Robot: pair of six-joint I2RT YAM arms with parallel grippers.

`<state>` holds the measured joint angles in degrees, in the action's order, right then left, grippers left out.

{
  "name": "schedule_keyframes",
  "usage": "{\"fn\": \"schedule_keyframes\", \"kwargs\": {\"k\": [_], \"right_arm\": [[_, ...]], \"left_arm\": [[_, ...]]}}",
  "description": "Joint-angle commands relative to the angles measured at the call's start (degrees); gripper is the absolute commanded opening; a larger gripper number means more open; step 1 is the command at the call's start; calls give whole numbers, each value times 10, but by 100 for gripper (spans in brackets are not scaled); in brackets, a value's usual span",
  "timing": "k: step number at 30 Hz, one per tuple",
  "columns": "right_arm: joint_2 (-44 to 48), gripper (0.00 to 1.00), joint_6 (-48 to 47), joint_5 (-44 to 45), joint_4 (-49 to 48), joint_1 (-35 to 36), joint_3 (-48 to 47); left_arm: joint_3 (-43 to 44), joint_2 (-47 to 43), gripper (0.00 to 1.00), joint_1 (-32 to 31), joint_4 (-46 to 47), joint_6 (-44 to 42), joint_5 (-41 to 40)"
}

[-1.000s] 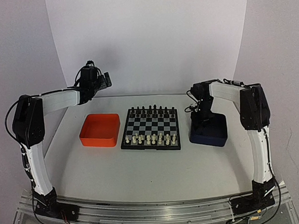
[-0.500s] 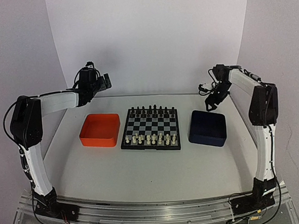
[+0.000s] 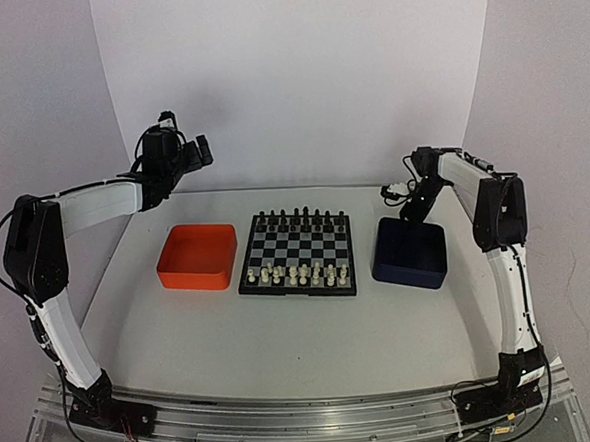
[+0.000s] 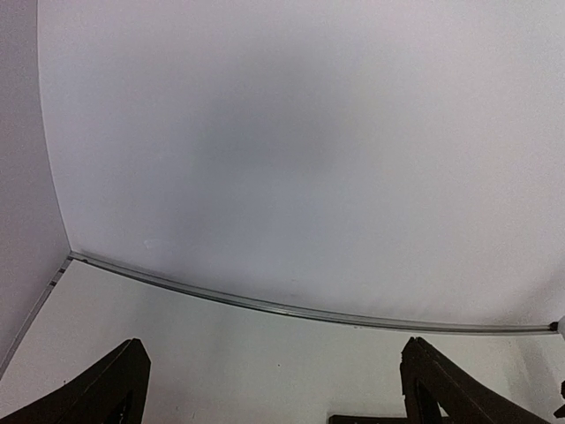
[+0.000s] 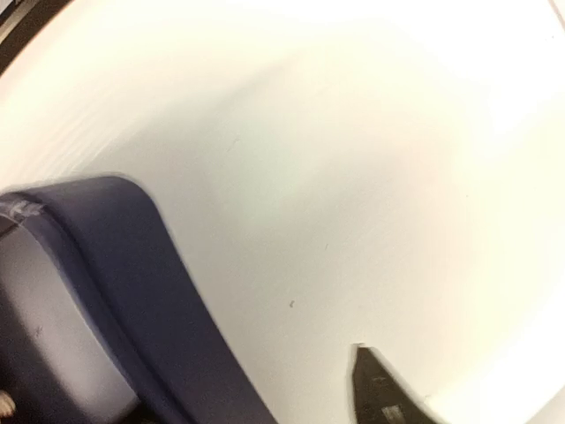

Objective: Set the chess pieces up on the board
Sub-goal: Adjust the storage box at the center of the board.

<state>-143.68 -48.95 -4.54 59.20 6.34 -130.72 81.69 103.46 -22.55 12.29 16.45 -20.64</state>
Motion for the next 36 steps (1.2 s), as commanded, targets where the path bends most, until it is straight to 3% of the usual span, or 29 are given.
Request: {"fn": "schedule_keyframes", "kwargs": {"k": [1, 9, 11, 16, 20, 24, 28, 32, 34, 36], "right_arm": [[-35, 35, 43, -37, -10, -10, -33], [58, 2, 134, -4, -43, -10, 103], [91, 0, 192, 22, -56, -10, 153], [182, 0, 413, 139, -96, -2, 280], [255, 0, 552, 245, -105, 46, 388], [283, 0, 695, 331, -103, 84, 434], [284, 0, 782, 413, -102, 97, 457], [274, 0, 844, 431, -101, 98, 464], [271, 7, 861, 434, -95, 98, 465], [272, 20, 863, 423, -94, 98, 468]], "left_arm": [[2, -15, 100, 3, 17, -7, 11], [-1, -16, 100, 3, 17, -13, 18], [-3, -14, 100, 3, 18, -11, 21], [-6, -10, 100, 3, 16, 0, 28], [1, -3, 100, 3, 10, 7, 29], [25, 17, 100, 3, -4, 12, 40], [45, 37, 100, 3, -13, 17, 51], [66, 49, 100, 3, -26, 20, 55], [68, 51, 100, 3, -26, 21, 53], [70, 53, 100, 3, -28, 21, 52]]}}
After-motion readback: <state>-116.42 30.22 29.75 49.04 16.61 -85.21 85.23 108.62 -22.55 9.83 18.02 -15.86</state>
